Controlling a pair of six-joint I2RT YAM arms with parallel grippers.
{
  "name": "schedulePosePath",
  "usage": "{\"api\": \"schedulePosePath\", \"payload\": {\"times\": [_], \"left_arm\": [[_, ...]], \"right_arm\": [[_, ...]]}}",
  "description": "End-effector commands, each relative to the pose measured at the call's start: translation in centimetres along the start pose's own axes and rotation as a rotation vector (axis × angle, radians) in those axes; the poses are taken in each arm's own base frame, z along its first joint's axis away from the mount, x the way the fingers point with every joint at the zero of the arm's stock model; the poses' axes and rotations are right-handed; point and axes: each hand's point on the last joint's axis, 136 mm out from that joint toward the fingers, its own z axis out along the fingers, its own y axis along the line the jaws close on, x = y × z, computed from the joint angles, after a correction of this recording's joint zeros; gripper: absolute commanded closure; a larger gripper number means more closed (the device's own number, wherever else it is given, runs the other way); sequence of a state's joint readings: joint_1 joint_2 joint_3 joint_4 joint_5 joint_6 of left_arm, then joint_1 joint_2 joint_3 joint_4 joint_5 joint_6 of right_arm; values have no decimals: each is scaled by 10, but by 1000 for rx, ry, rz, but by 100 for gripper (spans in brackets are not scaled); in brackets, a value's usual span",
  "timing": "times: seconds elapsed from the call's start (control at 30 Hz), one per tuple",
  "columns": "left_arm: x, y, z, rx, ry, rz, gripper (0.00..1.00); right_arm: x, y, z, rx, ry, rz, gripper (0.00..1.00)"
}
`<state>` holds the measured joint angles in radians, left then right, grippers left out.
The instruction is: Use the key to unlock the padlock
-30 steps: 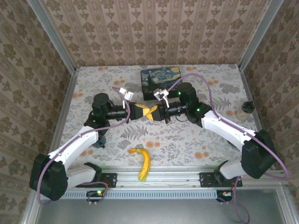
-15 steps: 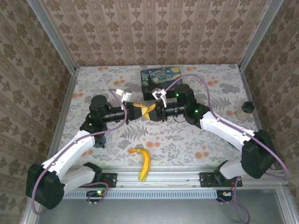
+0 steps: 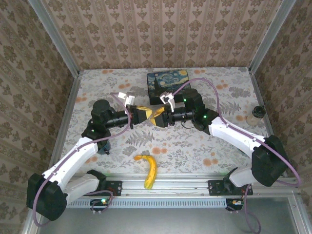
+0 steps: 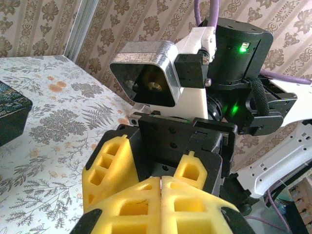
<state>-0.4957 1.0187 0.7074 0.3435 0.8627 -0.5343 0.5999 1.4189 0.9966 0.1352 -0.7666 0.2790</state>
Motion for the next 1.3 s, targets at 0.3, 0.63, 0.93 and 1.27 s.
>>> {"api": "schedulePosePath", "payload": {"times": [0.3,0.63,0.93,1.27], "left_arm": [[-20,-3,-9,-12,-62,-31,100],[-23,17,-17,-79,-92,-92,100],[-26,23,-19,-78,-117,-136,100],[-28,25,-14,-23,-144,-196,100]], "right_arm": [[5,-23,-8,129,-3,61,36],[-1,-27,-19,198,-29,70,28],[-15,-19,-28,145,-102,114,35],[-53,5,-29,-44,-276,151,48]]}}
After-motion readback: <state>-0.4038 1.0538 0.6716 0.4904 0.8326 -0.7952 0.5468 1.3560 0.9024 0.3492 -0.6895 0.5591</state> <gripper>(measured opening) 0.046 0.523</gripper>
